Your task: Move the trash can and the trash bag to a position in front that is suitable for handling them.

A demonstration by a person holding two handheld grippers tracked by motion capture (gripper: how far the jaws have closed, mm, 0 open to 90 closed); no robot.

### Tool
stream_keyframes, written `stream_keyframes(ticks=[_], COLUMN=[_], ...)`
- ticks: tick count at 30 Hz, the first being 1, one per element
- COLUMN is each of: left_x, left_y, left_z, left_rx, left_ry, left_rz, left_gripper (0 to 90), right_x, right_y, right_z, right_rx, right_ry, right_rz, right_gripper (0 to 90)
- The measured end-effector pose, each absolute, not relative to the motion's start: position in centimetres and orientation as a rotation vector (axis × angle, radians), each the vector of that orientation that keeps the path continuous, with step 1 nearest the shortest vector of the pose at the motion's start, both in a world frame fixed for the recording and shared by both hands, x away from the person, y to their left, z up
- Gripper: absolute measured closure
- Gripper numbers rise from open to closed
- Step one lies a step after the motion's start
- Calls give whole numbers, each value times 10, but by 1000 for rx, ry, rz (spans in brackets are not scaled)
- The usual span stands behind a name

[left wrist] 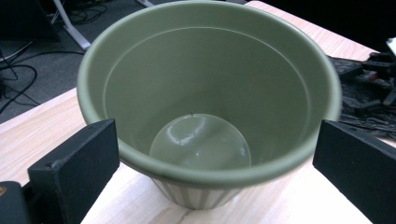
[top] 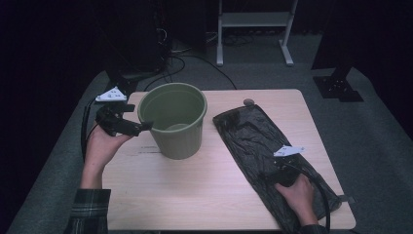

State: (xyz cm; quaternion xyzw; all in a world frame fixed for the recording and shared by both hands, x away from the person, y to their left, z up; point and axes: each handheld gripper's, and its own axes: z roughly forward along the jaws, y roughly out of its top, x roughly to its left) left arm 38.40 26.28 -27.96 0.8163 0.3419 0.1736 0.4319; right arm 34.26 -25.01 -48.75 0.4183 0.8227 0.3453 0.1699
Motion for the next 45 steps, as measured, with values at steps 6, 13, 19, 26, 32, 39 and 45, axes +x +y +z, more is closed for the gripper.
stream_keyframes(ticks=[6,13,19,26,32,39,45], left_x=[406,423,435,438,437,433,428], left_y=[265,271,267,262,262,259,254], left_z=[-284,-290,-302,-311,-317,-318,-317], left_rx=[2039,2029,2061,2111,2099,2094,2107], left_ry=[873,897,924,949,943,928,909], left_rz=[417,394,379,408,378,371,361], left_gripper=[0,0,0,0,0,0,0], right_x=[343,343,343,343,343,343,343], right_y=[-250,-250,-250,-250,-250,-250,-250], right_z=[-487,-488,-488,-488,-488,-488,-488], right_rx=[1188,1188,1189,1188,1188,1188,1191], right_ry=[2339,2338,2336,2337,2337,2337,2338], right_rz=[980,981,982,982,981,982,982], right_gripper=[0,0,0,0,0,0,0])
